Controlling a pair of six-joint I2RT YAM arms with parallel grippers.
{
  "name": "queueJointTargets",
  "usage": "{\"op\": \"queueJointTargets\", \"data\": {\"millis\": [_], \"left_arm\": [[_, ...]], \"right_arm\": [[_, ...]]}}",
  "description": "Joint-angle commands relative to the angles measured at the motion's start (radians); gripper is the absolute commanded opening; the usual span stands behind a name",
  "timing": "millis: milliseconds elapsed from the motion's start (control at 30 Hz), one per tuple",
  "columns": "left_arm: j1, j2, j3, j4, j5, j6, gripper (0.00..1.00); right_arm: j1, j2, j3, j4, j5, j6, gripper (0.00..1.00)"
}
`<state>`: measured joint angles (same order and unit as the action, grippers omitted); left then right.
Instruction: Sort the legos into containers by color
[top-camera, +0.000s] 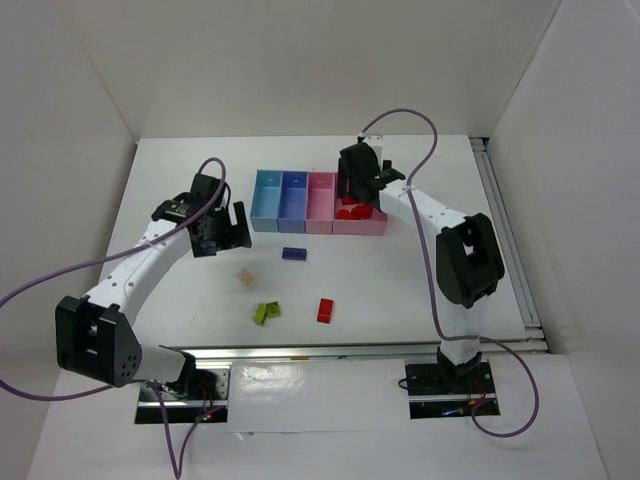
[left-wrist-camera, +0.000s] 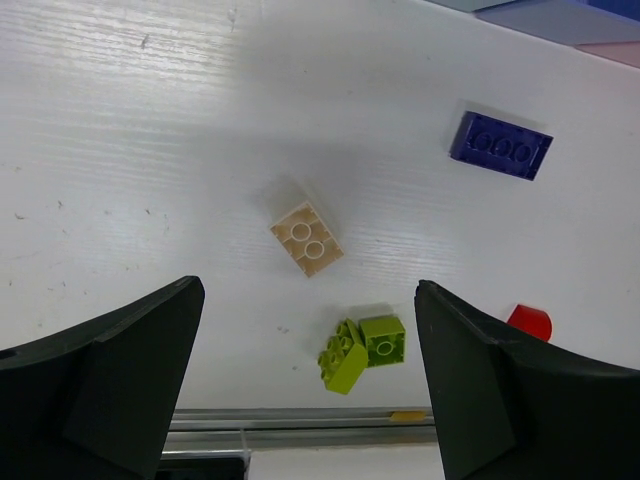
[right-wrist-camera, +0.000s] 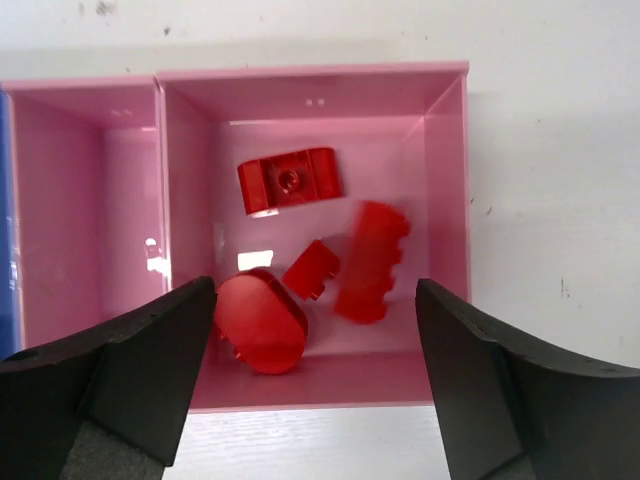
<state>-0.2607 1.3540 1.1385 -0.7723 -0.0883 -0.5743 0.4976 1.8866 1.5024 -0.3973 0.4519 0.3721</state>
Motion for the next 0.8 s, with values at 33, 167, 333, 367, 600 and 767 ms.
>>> {"op": "queueJointTargets", "data": {"millis": [33,167,333,367,600,767], "left_arm": [[0.014,0.017,-0.016,0.018,-0.033,0.033,0.97],[0.025,0.007,-0.06,0.039,-0.01,0.001,0.97],[0.025,-0.013,-0.074,0.051,0.036,-0.009,0.97],[0.025,-0.013,-0.074,0.06,0.047,0.001,0.97],[0.025,-0.042,-0.083,0.051,0.056,-0.009,0.97],[0.025,-0.053,-0.092,0.051,0.067,-0.007,0.96]], "right_arm": [[0.021,-0.064,0.084,-0.009,0.03,-0.021,0.9],[0.1,-0.232,-0.075,-0.057,0.007,0.042,0.83],[0.307,-0.366,-0.354,-0.165,-0.038,0.285,0.84],[0.381,-0.379,-0.381,-0.185,-0.038,0.328,0.84],[0.614,-0.322,-0.476,-0.213,-0.102,0.534,0.89],[0.624,-0.256,-0.446,-0.216,-0.111,0.534,0.9]]}}
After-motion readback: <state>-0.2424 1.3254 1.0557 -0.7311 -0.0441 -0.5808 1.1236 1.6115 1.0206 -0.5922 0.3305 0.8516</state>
